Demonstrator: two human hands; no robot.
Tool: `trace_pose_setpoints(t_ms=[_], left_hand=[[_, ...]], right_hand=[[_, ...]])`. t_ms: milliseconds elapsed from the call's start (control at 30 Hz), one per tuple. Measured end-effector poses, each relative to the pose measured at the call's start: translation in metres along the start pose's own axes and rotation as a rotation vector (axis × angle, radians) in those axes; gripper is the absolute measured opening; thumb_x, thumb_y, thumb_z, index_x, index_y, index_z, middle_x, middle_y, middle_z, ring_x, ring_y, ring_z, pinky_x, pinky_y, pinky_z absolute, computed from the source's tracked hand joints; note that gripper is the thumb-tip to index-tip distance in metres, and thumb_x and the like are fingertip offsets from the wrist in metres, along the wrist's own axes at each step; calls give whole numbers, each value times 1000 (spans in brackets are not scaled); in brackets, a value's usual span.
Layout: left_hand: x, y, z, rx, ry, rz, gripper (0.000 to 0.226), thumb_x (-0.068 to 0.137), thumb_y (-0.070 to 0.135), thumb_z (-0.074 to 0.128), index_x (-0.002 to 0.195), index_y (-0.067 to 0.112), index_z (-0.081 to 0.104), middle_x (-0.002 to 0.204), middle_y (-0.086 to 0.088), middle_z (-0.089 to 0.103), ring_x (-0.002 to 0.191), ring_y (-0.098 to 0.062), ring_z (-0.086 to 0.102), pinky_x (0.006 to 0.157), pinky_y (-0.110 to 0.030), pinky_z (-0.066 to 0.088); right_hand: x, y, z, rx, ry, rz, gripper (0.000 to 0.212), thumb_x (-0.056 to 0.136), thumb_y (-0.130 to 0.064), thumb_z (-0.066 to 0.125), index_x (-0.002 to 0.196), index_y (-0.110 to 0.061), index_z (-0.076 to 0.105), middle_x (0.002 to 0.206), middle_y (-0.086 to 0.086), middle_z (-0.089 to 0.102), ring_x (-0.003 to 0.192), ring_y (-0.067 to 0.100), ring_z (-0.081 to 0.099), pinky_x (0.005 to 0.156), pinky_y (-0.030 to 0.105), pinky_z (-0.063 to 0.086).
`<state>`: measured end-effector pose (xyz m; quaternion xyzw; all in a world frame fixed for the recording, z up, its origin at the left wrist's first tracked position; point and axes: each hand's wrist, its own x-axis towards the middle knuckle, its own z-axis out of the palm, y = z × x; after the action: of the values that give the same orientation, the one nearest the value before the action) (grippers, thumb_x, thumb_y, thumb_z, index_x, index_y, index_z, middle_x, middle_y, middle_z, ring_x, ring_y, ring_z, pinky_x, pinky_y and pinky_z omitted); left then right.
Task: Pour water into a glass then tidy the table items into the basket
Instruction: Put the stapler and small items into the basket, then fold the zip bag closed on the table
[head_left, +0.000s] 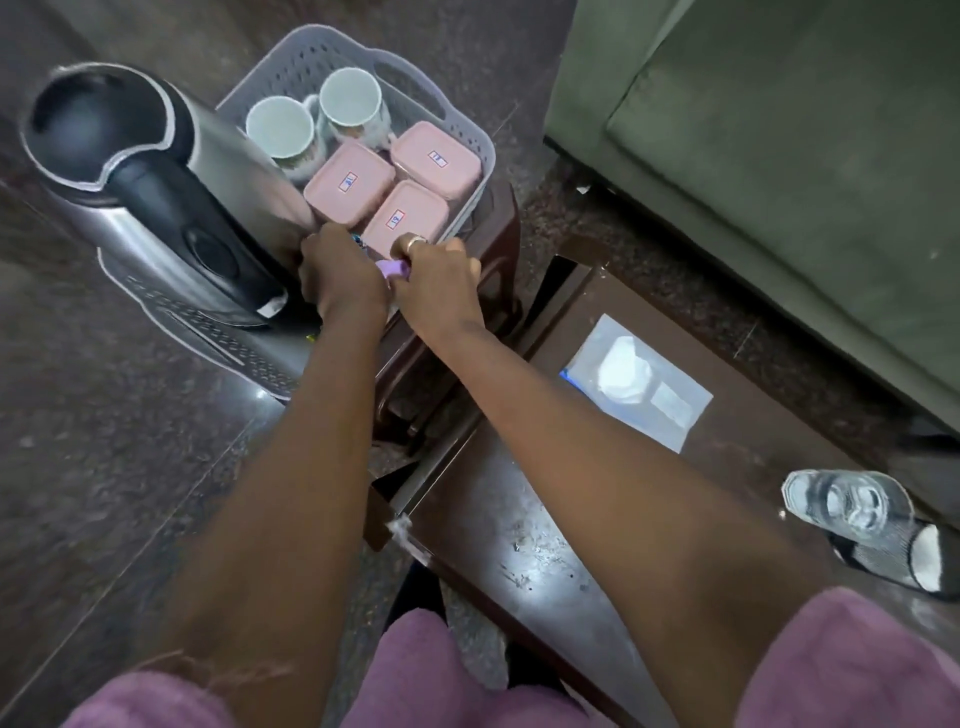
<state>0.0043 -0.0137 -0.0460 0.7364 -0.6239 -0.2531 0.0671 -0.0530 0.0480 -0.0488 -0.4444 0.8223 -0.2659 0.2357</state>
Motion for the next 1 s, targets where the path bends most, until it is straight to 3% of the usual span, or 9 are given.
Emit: trace_pose_setpoints(t_ms=[100, 267, 400, 500, 600, 700, 800, 867, 1000], left_hand=[[0, 1, 0, 75, -22, 4, 35, 84, 14, 64, 117, 3, 57, 128, -24, 51, 114, -46, 52, 90, -45, 46], [1, 1, 2, 147, -4, 40, 30, 96, 11, 42, 120, 1, 57, 126, -25, 54, 115, -45, 53, 91, -47, 46], [-3, -2, 1, 165, -14, 84, 30, 90, 11, 52, 118, 1, 58, 122, -25, 58, 114, -43, 55, 93, -45, 47], [-4, -2, -1, 251, -10, 175, 28, 89, 5, 49, 114, -5, 58, 120, -26, 58, 114, -42, 54, 92, -43, 46], [-15, 4, -2, 118, 55, 356, 30, 83, -5, 47, 110, -3, 62, 116, -23, 63, 107, -37, 58, 88, -38, 44], [-51, 19, 8, -57, 134, 625, 38, 83, -4, 43, 114, 4, 64, 119, -16, 65, 107, -32, 61, 91, -34, 41], [-97, 31, 37, -168, 23, 856, 34, 82, -3, 46, 109, 3, 67, 114, -15, 67, 106, -28, 63, 96, -34, 43], [-124, 35, 64, -209, -103, 852, 33, 83, -3, 48, 110, 2, 67, 113, -15, 67, 106, -29, 62, 95, -31, 41], [-153, 35, 117, -78, -398, 754, 37, 91, 1, 46, 127, 3, 54, 129, -18, 57, 119, -30, 53, 99, -28, 36]], right_hand=[[6, -1, 4, -15, -29, 15, 19, 90, -25, 55, 101, -13, 65, 96, 11, 68, 109, 30, 40, 86, 39, 29], [12, 1, 5, -80, -132, 24, 22, 91, -27, 53, 99, -15, 70, 100, 7, 67, 116, 28, 34, 92, 39, 30], [6, 6, 1, -14, -146, -39, 21, 92, -19, 52, 101, -10, 69, 122, -1, 59, 117, 29, 36, 93, 40, 33], [-8, 17, -6, 121, -14, -83, 22, 88, -5, 52, 104, -5, 68, 125, 9, 57, 113, 33, 43, 94, 45, 38], [-31, 37, -11, 164, 187, -40, 30, 83, 6, 54, 108, -3, 67, 120, 17, 57, 108, 36, 49, 95, 46, 43], [-55, 67, -18, 182, 340, 125, 32, 82, 7, 53, 110, -4, 65, 121, 19, 53, 109, 36, 48, 97, 41, 43], [-80, 104, -28, 210, 431, 371, 33, 84, 6, 51, 112, -4, 62, 127, 19, 47, 116, 34, 42, 97, 31, 39], [-96, 132, -36, 227, 504, 527, 33, 85, 5, 52, 116, -2, 60, 129, 19, 44, 118, 33, 42, 92, 22, 33], [-123, 182, -51, 212, 575, 829, 34, 88, -7, 59, 122, -5, 56, 135, 15, 40, 122, 32, 43, 99, 34, 41]])
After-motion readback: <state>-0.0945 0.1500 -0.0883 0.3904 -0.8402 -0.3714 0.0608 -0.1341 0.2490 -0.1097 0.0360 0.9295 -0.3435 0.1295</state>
